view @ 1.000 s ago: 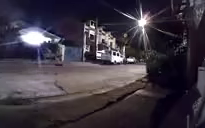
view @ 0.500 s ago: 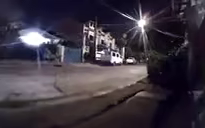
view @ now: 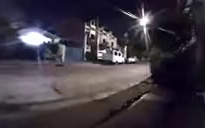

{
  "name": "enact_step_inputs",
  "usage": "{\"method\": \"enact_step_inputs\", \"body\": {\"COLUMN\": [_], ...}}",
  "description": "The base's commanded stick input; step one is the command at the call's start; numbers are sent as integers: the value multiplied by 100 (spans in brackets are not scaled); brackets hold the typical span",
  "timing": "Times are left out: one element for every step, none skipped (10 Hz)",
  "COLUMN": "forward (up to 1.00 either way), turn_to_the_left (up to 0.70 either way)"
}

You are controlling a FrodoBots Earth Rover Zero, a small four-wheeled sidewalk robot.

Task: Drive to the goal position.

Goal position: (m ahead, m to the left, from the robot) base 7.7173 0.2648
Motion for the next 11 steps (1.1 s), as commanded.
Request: {"method": "enact_step_inputs", "body": {"forward": [69, 69, 69, 69, 69, 69, 69, 69, 69, 69, 69], "turn_to_the_left": [8, 8, 8, 8, 8, 8, 8, 8, 8, 8, 8]}}
